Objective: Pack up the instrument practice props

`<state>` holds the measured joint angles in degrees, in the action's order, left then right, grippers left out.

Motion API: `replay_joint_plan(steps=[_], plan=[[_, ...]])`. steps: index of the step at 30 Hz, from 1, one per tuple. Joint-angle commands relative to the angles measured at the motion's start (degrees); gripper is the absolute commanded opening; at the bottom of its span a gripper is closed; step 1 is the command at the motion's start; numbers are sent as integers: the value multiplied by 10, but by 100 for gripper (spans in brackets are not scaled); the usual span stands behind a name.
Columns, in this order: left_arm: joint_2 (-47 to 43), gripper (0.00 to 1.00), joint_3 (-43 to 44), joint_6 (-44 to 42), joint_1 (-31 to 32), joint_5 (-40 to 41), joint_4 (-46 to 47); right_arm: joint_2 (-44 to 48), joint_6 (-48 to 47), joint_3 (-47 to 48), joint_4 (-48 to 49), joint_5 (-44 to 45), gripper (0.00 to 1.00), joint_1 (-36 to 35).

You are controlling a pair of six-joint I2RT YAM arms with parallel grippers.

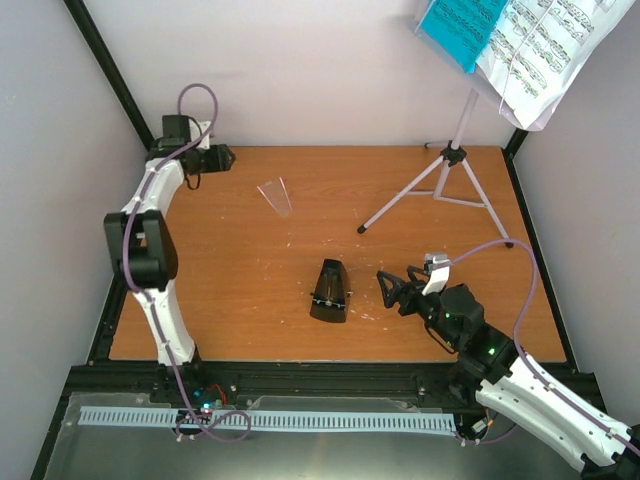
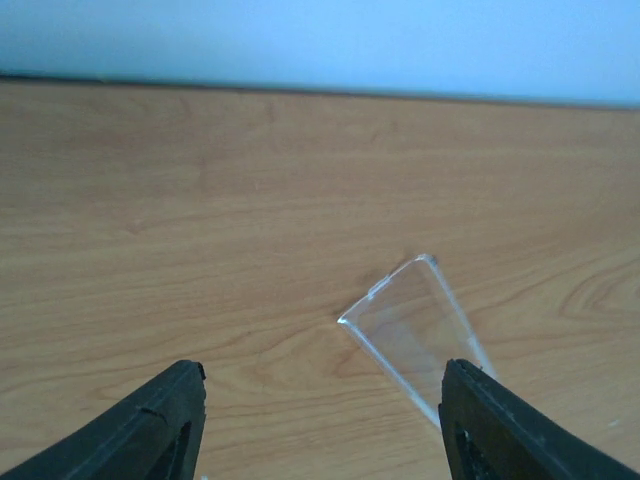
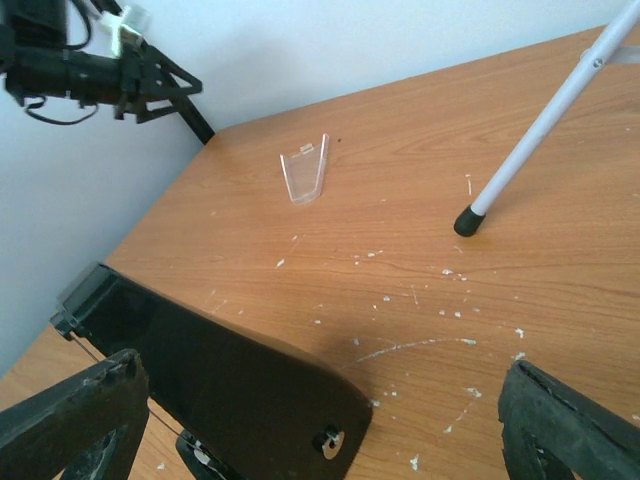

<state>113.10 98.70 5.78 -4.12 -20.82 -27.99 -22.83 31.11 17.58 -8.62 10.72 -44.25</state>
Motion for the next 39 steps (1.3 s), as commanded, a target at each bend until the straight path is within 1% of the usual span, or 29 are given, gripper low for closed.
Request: replay_joint_plan(steps=[1,3,4,9,13,18,21,23,25,30,33,36,39], plan=[[106,64,122,-125,0,-49,-117,11,-1,17,-33,10,93,3],[152,64,178,-158,-5,-103,-149,19,3,16,-40,14,93,3],[170,64,193,-164,-5,-117,-150,23,5,16,-42,16,93,3],[254,58,261,-181,-5,-142,-175,26,7,24,-54,17,93,3],[263,57,233,-192,-5,-153,-152,21,6,31,-67,23,93,3],[289,55,231,-200,-5,-206,-153,11,7,28,-56,19,93,3],[302,55,235,-198,-5,-215,-160,0,10,28,-51,11,93,3],[305,53,233,-194,-4,-221,-163,-5,11,27,-49,8,93,3],[308,51,230,-186,-1,-213,-163,-8,12,25,-47,7,93,3],[300,53,215,-144,4,-185,-141,-9,13,21,-41,7,93,3],[296,51,206,-121,7,-177,-129,-13,7,13,-19,9,93,3],[280,50,184,-110,6,-189,-111,-44,-15,20,15,11,94,3],[232,51,119,-86,6,-188,-56,-126,-37,77,16,6,93,3]])
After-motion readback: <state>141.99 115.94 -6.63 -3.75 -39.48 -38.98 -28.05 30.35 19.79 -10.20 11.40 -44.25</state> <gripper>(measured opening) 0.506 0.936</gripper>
